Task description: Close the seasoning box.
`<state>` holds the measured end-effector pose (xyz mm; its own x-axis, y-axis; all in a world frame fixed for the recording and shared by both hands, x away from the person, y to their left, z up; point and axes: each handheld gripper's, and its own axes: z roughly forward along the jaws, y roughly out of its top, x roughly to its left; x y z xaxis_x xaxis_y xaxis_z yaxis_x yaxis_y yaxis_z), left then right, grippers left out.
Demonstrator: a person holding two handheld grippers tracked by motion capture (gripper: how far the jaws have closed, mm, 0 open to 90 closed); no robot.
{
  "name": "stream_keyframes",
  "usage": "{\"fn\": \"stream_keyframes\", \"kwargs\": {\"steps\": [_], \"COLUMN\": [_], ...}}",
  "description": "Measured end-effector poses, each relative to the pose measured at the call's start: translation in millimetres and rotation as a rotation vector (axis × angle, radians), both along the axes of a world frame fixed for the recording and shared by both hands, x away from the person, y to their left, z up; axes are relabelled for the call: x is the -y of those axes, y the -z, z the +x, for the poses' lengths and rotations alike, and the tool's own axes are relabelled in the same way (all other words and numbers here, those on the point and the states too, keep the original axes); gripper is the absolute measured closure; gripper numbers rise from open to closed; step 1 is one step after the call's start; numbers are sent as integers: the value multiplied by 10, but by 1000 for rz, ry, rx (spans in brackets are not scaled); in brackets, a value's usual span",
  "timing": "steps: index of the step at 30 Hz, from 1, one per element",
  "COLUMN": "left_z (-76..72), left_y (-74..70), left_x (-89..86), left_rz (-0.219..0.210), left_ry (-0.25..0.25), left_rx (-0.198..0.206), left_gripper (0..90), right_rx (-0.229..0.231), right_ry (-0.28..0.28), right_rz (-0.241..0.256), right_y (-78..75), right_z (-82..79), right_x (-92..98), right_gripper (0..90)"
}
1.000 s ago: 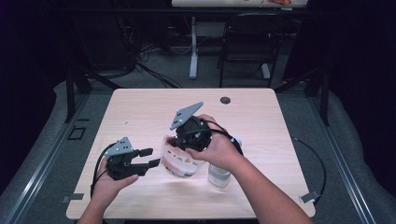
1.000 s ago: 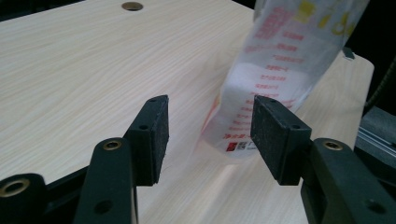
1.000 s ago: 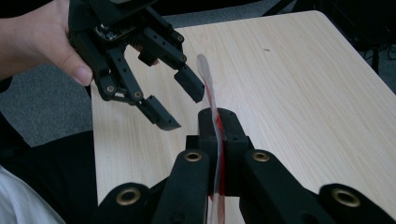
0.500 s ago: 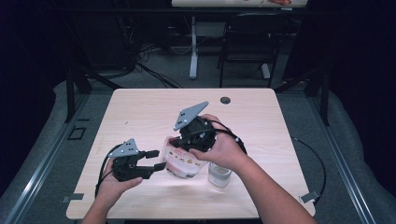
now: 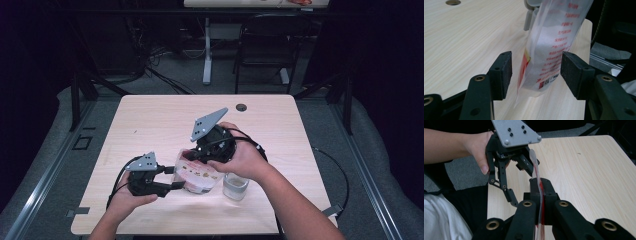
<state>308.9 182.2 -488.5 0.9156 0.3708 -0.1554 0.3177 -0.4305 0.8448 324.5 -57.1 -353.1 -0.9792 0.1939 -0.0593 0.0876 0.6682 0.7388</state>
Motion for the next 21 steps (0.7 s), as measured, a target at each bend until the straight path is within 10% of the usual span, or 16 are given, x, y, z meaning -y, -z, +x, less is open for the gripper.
{"fn": "stream_keyframes", "kwargs": {"steps": [21], "left_z": [34], "left_y": [94], "left_x": [135], "left_rz": [12], "left_ry": [53], "left_rx": [-5], "left_gripper": [384], "right_rx": [6], "right_ry": [-38], "right_rz": [25], "right_y": [-81], "right_z": [-9], "right_x": [-27], "right_gripper": [900]}}
